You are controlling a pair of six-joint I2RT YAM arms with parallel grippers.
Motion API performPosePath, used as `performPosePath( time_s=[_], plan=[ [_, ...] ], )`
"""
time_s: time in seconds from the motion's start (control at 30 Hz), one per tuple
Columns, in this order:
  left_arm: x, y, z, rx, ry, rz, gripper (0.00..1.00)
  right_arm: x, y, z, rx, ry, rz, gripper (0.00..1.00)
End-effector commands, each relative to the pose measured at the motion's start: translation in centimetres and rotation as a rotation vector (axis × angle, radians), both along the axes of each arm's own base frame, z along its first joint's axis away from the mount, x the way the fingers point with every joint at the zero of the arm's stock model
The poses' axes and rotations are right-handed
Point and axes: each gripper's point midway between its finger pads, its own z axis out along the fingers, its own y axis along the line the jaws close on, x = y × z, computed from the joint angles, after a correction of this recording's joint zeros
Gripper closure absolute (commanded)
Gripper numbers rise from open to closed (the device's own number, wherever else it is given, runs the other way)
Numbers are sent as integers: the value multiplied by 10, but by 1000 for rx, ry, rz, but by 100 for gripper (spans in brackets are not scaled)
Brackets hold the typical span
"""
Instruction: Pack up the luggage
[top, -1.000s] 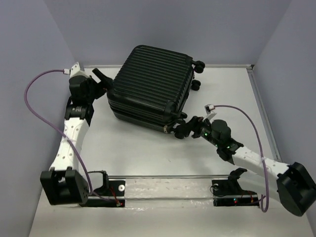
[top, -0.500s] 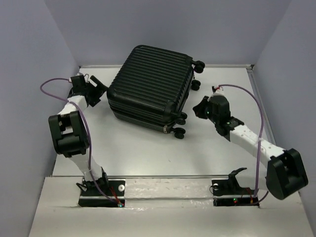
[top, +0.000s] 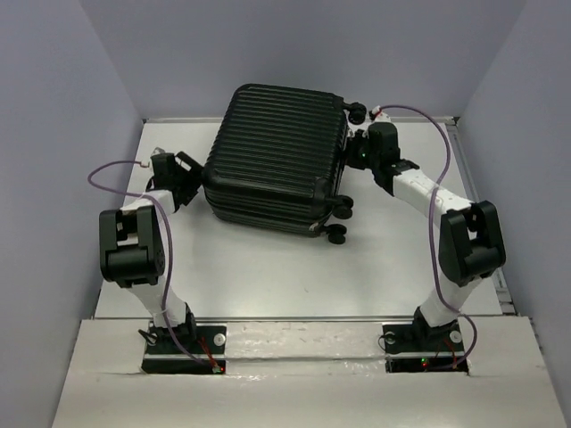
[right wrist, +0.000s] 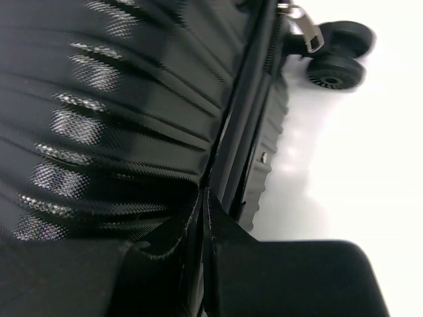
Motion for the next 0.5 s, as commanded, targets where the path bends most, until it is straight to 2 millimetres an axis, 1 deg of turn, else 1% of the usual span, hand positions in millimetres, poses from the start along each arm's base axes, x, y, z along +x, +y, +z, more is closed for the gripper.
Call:
performPosePath(
  time_s=[0.0,0.03,0.07,0.1,0.13,0.17,0.2,0.23,0.27,0.3,0.33,0.37,0.4,0.43,0.47],
  plan=[
    [-40,-57,28,-83,-112,-127,8,-3,67,5,91,10,305,90],
    [-59,-64,11,-91,-77,-126,9,-7,78,8,118,11,375,90],
    [-67,-71,21,-95,-111,-134,9,-1,86,12,134,8,408,90],
    [-81,-75,10,-88,-98,-135,9,1,91,14,145,11,437,90],
    [-87,-78,11,-95,-103,-130,9,-3,99,17,168,17,490,89],
    [-93,-81,23,-99,-144,-136,9,-1,104,10,178,41,510,87],
    [-99,-84,25,-101,-153,-140,9,3,107,15,188,35,525,86],
    [-110,-86,18,-97,-141,-135,9,6,111,26,199,41,534,82],
    [-115,-85,21,-96,-158,-132,9,9,112,28,200,47,535,82],
    [-119,-81,34,-86,-199,-116,9,14,115,21,199,71,537,73],
    [-121,-76,41,-70,-215,-100,9,24,119,44,202,30,541,66],
    [-120,-69,63,-34,-261,-79,9,27,119,37,202,70,529,51],
    [-119,-66,77,-17,-292,-72,9,29,119,48,206,56,522,45],
    [-119,-64,89,-1,-313,-67,8,33,121,47,209,66,518,41],
    [-119,-60,110,15,-359,-59,8,42,116,66,212,47,499,37]
  ],
)
